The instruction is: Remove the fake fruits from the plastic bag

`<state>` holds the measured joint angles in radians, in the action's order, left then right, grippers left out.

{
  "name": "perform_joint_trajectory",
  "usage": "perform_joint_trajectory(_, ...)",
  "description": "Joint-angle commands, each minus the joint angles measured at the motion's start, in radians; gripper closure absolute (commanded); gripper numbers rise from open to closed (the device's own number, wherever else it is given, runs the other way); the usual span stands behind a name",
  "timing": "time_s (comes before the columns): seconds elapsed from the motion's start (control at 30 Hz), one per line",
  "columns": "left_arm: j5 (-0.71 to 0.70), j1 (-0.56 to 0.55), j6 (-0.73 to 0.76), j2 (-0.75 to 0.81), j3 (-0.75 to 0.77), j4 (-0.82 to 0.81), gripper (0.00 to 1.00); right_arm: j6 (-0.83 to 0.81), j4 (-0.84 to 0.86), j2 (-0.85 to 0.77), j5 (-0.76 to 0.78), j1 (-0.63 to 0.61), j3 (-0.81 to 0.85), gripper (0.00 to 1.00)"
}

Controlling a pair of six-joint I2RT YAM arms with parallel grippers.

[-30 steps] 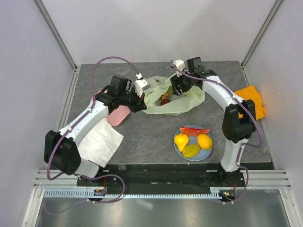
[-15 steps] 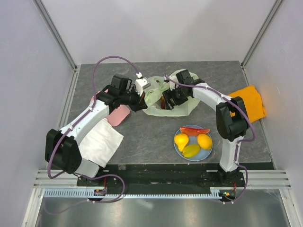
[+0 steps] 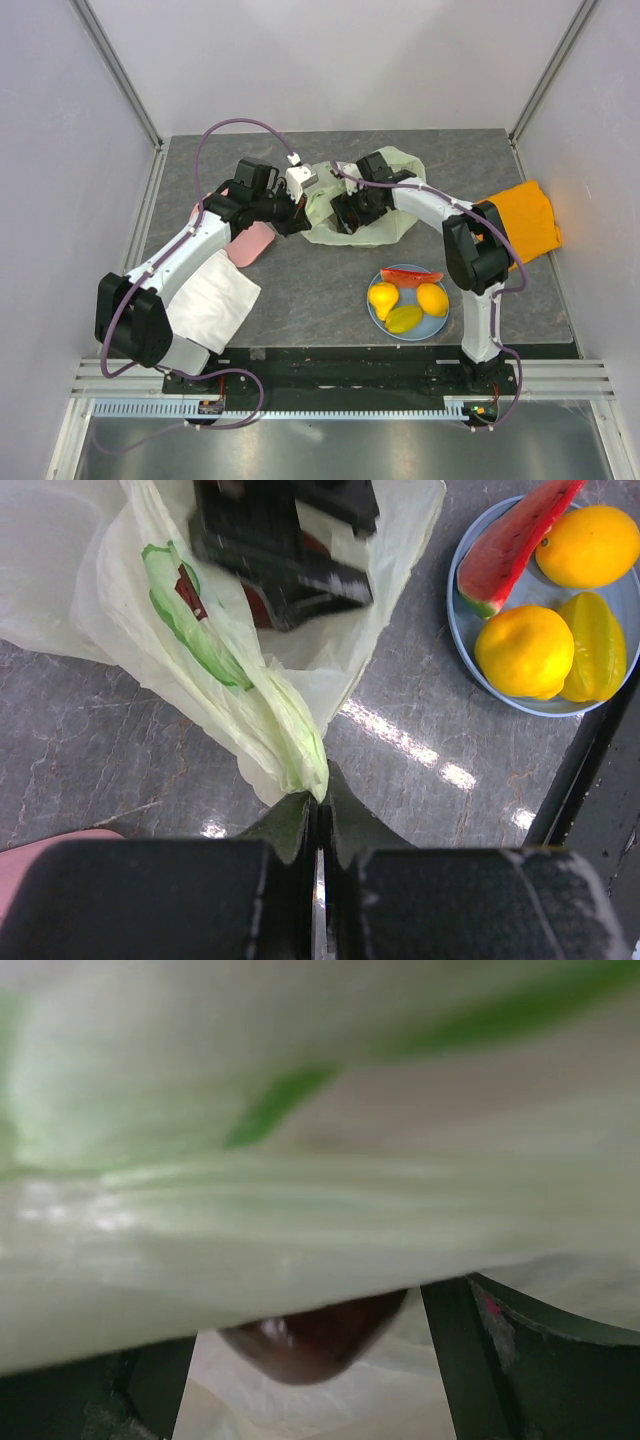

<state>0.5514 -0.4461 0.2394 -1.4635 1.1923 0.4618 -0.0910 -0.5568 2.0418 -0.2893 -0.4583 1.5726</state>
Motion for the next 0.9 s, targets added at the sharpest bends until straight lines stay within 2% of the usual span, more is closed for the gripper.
perform_joint_trajectory(0.0,0.002,0.003,-0.015,-0.008,0.016,-0.032,0.98,0.023,-0.003,0.003,0.061,-0.022,-0.039,0.09)
perform_joint_trajectory(0.03,0.004,0.001,-0.015,-0.009,0.015,-0.031,0.98,0.02,-0.005,0.003,0.065,-0.023,-0.037,0.11)
perform_joint_trajectory(0.13,0.007,0.001,-0.02,-0.011,0.01,-0.041,0.98,-0.009,-0.008,-0.032,0.062,-0.023,-0.031,0.33)
perform_joint_trajectory(0.2,0.008,0.001,-0.023,-0.012,0.012,-0.045,0.98,-0.026,-0.017,-0.058,0.064,-0.025,-0.02,0.4)
perform_joint_trajectory(0.23,0.01,0.003,-0.023,-0.012,0.012,-0.046,0.98,-0.053,-0.02,-0.096,0.059,-0.022,-0.017,0.46)
perform_joint_trajectory(0.33,0.013,0.003,-0.025,-0.017,0.012,-0.051,0.98,-0.107,-0.049,-0.184,0.021,-0.022,-0.008,0.54)
perform_joint_trajectory(0.53,0.022,0.003,-0.038,-0.024,0.009,-0.078,0.98,-0.176,-0.055,-0.362,-0.122,0.009,-0.065,0.55)
perform_joint_trajectory(0.73,0.015,0.001,-0.041,-0.015,0.009,-0.08,0.98,-0.173,-0.112,-0.449,-0.191,0.053,-0.051,0.54)
perform_joint_trajectory(0.8,0.002,0.001,-0.035,-0.003,0.001,-0.08,0.98,-0.22,-0.184,-0.482,-0.234,0.069,-0.049,0.54)
perform_joint_trajectory(0.87,-0.004,0.003,-0.032,0.006,-0.017,-0.081,0.98,-0.367,-0.277,-0.526,-0.314,0.072,-0.06,0.52)
